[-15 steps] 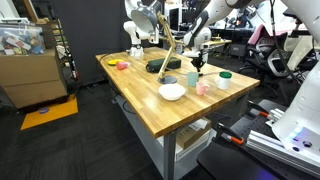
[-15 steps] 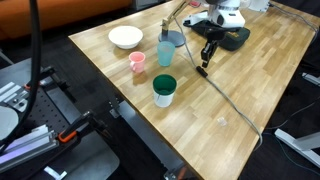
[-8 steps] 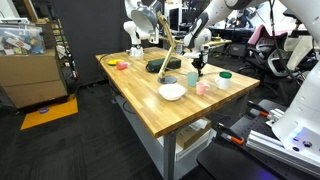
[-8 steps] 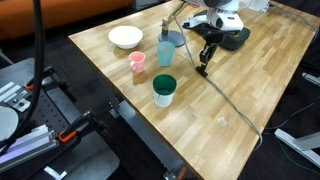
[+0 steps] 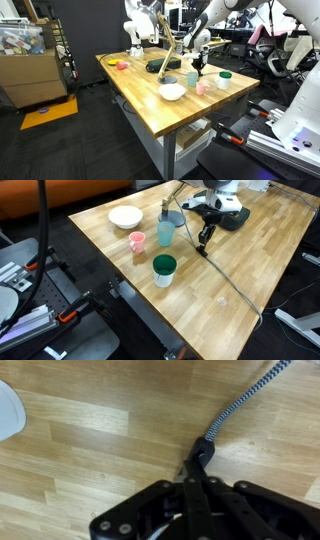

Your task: Turn on the lamp

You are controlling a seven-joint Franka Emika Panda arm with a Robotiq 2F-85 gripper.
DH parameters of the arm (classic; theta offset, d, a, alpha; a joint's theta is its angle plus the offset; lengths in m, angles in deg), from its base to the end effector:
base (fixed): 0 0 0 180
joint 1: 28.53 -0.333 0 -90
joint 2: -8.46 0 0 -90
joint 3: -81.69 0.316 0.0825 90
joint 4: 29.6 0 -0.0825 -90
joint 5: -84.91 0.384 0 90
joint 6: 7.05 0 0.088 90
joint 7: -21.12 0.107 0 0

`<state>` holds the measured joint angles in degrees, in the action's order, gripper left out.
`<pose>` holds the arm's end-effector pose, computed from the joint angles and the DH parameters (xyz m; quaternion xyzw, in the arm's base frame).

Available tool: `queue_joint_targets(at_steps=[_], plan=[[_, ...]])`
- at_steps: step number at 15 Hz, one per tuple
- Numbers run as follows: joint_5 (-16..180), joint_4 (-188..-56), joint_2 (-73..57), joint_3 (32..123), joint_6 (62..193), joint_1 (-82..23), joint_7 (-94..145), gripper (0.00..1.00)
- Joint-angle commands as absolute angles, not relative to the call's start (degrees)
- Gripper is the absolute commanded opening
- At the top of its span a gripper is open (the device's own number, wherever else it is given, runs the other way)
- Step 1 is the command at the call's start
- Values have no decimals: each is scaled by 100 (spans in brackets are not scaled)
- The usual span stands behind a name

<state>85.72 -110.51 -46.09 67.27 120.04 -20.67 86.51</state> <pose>0.6678 -0.2393 0.1295 0.7437 -0.6584 -0.0187 0.1145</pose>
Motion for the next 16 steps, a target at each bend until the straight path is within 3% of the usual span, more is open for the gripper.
queue_joint_targets(at_steps=[1, 9, 16], plan=[[8697, -11024, -4589, 6740, 11950, -2038, 8610, 0], [8745, -11677, -4152, 6670, 12477, -2110, 8896, 0], [8814, -13635, -2557, 6624, 13971, -2290, 8825, 0]])
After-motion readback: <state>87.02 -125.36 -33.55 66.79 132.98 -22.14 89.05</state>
